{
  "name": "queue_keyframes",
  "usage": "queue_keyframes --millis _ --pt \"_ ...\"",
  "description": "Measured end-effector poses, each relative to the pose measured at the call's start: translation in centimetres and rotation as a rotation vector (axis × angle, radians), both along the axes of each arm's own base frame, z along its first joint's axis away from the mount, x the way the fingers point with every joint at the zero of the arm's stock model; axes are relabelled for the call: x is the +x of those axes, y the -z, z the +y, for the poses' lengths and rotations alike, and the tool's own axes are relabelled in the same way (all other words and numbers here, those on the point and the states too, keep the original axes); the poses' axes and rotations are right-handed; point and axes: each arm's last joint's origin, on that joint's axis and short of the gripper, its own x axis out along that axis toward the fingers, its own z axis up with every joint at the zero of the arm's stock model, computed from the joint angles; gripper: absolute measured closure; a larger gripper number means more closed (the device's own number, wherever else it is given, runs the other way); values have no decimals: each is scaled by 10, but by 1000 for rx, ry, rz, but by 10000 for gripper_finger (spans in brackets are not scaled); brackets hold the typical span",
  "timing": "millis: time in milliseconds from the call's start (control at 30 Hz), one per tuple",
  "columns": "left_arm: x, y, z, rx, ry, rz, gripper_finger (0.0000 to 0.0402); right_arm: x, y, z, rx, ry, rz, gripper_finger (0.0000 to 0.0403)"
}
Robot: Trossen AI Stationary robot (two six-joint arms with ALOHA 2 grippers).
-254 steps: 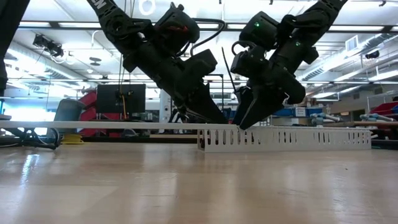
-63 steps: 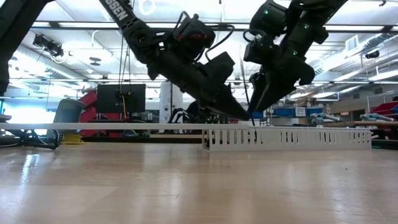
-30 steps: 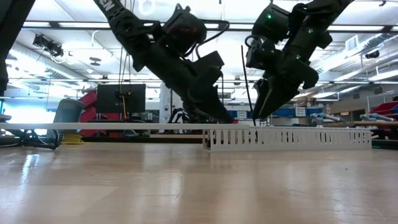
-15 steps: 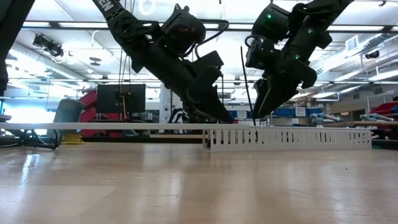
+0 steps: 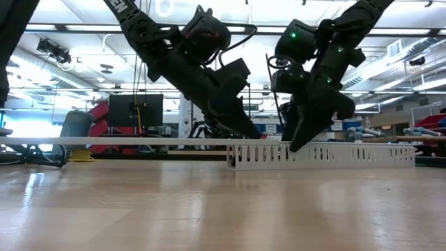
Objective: Ziptie cables
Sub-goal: Close the white cable duct
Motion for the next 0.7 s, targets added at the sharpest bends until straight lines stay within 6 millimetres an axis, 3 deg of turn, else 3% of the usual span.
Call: queue_keyframes --millis 267,700 --pt "-1 1 0 -2 2 12 402 -2 -15 0 -42 -31 -65 181" --pt "-1 1 0 -3 3 17 401 0 -12 -7 -9 -30 -82 185"
